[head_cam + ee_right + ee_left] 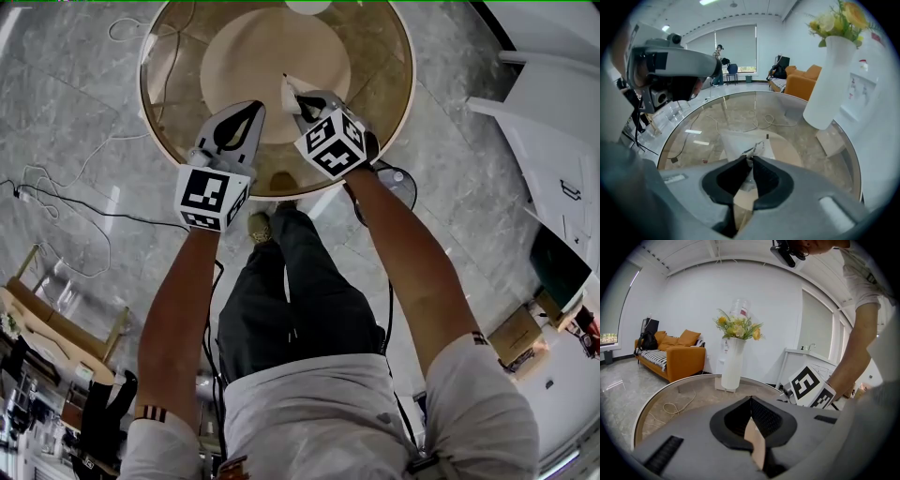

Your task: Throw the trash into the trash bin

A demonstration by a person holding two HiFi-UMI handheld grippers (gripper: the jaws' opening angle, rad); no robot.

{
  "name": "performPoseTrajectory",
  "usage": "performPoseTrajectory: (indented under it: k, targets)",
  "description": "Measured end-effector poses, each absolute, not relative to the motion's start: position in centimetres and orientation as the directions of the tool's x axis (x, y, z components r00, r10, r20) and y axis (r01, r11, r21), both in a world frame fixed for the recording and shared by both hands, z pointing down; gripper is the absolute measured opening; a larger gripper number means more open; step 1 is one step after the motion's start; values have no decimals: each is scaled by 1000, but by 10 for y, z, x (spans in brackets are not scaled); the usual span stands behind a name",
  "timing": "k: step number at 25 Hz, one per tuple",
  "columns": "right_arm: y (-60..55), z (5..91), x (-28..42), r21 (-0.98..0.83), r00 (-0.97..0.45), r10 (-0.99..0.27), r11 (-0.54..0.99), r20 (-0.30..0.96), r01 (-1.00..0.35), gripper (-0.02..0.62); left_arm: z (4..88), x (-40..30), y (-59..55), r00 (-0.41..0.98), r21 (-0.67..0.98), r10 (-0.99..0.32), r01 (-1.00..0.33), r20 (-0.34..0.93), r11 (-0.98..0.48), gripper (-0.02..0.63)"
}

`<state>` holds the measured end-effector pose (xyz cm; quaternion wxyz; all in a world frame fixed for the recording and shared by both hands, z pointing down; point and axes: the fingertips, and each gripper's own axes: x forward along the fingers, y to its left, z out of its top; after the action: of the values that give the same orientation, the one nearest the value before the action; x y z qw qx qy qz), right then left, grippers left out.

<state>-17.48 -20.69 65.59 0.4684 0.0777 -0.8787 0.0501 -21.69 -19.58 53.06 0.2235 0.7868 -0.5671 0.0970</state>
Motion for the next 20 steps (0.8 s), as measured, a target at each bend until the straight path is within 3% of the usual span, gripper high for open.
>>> performPoseTrajectory:
  k: [20]
  targets:
    - [-191,542,-173,-19,-739,-309,917,598,-399,34,493,-197,-171,390,216,-848,-919,360,-331,0]
